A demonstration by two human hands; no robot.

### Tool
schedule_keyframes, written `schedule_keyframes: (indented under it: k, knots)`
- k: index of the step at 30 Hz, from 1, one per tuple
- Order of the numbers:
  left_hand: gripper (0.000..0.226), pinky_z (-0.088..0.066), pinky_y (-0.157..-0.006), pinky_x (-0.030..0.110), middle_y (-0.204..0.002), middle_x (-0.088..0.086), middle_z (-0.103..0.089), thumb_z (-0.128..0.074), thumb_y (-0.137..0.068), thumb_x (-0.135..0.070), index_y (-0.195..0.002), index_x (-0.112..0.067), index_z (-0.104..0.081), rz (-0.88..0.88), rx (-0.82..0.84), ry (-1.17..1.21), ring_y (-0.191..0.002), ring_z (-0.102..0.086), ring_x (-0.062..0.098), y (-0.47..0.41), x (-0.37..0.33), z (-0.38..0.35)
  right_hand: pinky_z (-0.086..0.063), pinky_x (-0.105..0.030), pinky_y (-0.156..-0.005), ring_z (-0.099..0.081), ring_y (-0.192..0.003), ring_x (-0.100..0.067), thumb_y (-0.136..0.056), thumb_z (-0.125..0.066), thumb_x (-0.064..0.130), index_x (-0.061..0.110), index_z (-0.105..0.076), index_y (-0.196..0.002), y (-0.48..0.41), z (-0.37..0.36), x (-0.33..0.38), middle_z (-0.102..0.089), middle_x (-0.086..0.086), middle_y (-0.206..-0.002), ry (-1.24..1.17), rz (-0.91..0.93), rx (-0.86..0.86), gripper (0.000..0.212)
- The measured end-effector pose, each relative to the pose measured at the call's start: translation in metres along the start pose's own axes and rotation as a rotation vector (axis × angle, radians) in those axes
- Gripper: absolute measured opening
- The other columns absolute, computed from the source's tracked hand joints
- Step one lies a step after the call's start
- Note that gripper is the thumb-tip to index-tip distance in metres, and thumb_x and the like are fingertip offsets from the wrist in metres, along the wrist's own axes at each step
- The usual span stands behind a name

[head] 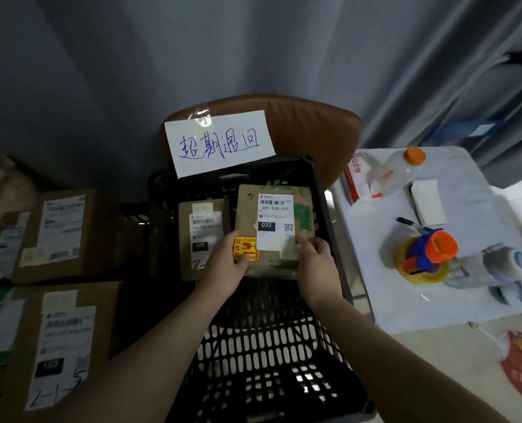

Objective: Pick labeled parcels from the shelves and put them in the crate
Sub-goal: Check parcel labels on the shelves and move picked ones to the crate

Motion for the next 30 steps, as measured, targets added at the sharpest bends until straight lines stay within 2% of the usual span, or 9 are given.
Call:
schedule_keyframes:
  k: [2,7,9,12,14,16,19,26,30]
  knots:
    - [0.059,-0.037,-0.092,0.023,-0.138,0.004,-0.045,-0.059,-0.092,-0.016,-0.145,-0.019,-0.032,0.005,-0.007,-0.034,-0.12,-0.047,0.015,-0.011,0.011,-0.008,-0.039,-0.042,-0.109,-0.032,-0.134,-0.033,-0.095,-0.045,0.011,0.026,-0.029,-0.145,-0.014,-0.012,-0.002,-0.023,-0.014,-0.15,0.062,0.029,0.037,0.055]
    - [0.07,-0.04,-0.104,0.037,-0.14,0.007,-0.04,-0.065,-0.088,-0.025,-0.147,-0.018,-0.029,-0.044,-0.024,-0.192,-0.126,-0.044,0.023,-0.026,0.027,-0.023,-0.026,-0.044,-0.113,-0.015,-0.141,-0.035,-0.095,-0.054,0.029,0.026,-0.005,-0.152,-0.034,-0.04,-0.007,-0.004,-0.017,-0.156,0.187,0.071,0.177,0.075]
    - [0.068,-0.036,-0.107,0.041,-0.143,0.008,-0.038,-0.063,-0.089,-0.028,-0.147,-0.018,-0.029,-0.096,-0.078,-0.319,-0.13,-0.039,0.025,-0.032,0.027,-0.024,-0.026,-0.04,-0.111,-0.017,-0.141,-0.032,-0.097,-0.05,0.021,0.024,-0.01,-0.152,-0.047,-0.047,-0.011,-0.008,-0.014,-0.156,0.155,0.065,0.18,0.068]
    - [0.061,-0.033,-0.105,0.045,-0.141,0.005,-0.044,-0.063,-0.087,-0.033,-0.143,-0.021,-0.039,-0.154,-0.17,-0.525,-0.129,-0.037,0.027,-0.043,0.032,-0.022,-0.025,-0.023,-0.095,-0.026,-0.133,-0.027,-0.101,-0.039,0.023,0.018,-0.031,-0.146,-0.068,-0.058,-0.012,-0.025,-0.007,-0.149,0.028,0.123,0.119,0.046]
    - [0.055,-0.033,-0.095,0.044,-0.132,0.004,-0.052,-0.071,-0.081,-0.03,-0.132,-0.021,-0.053,-0.257,-0.186,-0.678,-0.12,-0.042,0.027,-0.048,0.03,-0.027,-0.032,-0.029,-0.1,-0.033,-0.13,-0.032,-0.099,-0.042,0.016,0.014,-0.033,-0.143,-0.075,-0.068,-0.01,-0.028,-0.014,-0.145,0.051,0.153,0.09,0.045]
    - [0.053,-0.033,-0.085,0.041,-0.118,0.003,-0.061,-0.082,-0.066,-0.022,-0.116,-0.02,-0.065,-0.406,-0.166,-0.843,-0.108,-0.046,0.027,-0.052,0.026,-0.043,-0.041,-0.037,-0.099,-0.042,-0.123,-0.033,-0.095,-0.049,0.007,0.015,-0.026,-0.145,-0.077,-0.079,-0.017,-0.023,-0.02,-0.146,0.132,0.13,0.089,0.056]
    - [0.052,-0.028,-0.085,0.042,-0.107,0.002,-0.064,-0.085,-0.055,-0.017,-0.104,-0.019,-0.067,-0.485,-0.184,-0.959,-0.102,-0.051,0.028,-0.06,0.032,-0.055,-0.046,-0.037,-0.093,-0.053,-0.115,-0.033,-0.09,-0.049,-0.002,0.015,-0.021,-0.144,-0.082,-0.099,-0.035,-0.016,-0.023,-0.15,0.237,0.089,0.104,0.063]
    - [0.044,-0.023,-0.093,0.046,-0.106,0.002,-0.065,-0.081,-0.06,-0.02,-0.101,-0.018,-0.069,-0.456,-0.149,-1.018,-0.108,-0.056,0.029,-0.062,0.039,-0.063,-0.044,-0.041,-0.099,-0.044,-0.123,-0.032,-0.089,-0.05,0.001,0.018,-0.021,-0.144,-0.086,-0.109,-0.043,-0.019,-0.017,-0.149,0.325,0.072,0.055,0.064]
    - [0.038,-0.022,-0.094,0.046,-0.109,0.005,-0.065,-0.078,-0.067,-0.033,-0.1,-0.016,-0.07,-0.428,-0.095,-1.047,-0.111,-0.055,0.03,-0.063,0.036,-0.059,-0.041,-0.04,-0.102,-0.03,-0.134,-0.032,-0.09,-0.052,0.014,0.015,-0.02,-0.143,-0.083,-0.103,-0.033,-0.017,-0.019,-0.149,0.387,0.076,0.072,0.062]
Point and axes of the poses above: each hand's wrist, its own y-axis away from the middle knuckle, its own z-axis out of the back of the hand, x = y × z, the point moved 10 cm from there along -y, towards the middle knuckle
